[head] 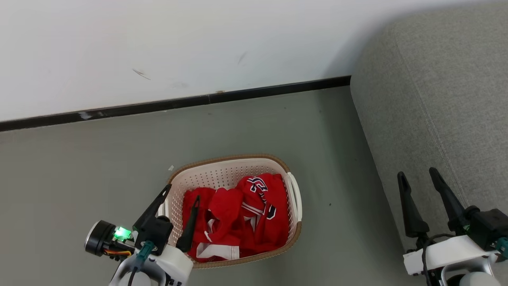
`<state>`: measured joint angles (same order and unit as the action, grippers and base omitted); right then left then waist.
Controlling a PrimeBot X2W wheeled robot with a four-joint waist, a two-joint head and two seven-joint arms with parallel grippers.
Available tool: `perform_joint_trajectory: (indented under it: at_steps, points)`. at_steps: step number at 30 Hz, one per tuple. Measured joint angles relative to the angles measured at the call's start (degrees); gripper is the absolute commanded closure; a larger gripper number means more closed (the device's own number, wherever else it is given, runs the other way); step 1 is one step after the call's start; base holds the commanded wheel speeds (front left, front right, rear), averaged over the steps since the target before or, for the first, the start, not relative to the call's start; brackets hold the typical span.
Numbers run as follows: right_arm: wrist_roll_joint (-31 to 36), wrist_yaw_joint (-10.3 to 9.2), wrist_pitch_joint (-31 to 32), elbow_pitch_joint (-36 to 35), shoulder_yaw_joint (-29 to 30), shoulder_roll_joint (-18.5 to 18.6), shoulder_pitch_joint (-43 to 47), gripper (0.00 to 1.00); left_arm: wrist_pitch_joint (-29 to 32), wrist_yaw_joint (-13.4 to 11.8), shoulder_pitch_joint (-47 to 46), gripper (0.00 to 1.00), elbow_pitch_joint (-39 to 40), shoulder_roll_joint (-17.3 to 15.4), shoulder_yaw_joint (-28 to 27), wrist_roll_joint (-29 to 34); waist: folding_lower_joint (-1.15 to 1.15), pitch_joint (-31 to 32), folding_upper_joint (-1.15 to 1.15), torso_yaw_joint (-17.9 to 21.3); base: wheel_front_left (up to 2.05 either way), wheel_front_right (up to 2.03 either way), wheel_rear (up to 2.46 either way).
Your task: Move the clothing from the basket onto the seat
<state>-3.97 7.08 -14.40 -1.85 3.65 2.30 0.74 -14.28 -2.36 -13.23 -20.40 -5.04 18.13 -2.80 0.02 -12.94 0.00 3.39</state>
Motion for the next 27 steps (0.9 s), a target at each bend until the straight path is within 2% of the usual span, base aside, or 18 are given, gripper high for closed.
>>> perform_joint_trajectory:
  at_steps: [13,27]
  points:
    - [-1.35,0.00,-0.07,-4.03,-1.96,0.00,-4.21,0.00,0.86,1.52,-8.47,0.00,-7.94,1.19,2.86,2.37,0.00,-8.25,0.00,2.87,0.00,0.00,0.00]
    - [-3.28,0.00,-0.08,-6.10,-3.76,0.01,-9.24,0.00,1.40,1.82,-13.83,0.00,-16.58,1.34,4.47,4.33,0.00,-16.68,0.00,6.13,0.00,0.00,0.00]
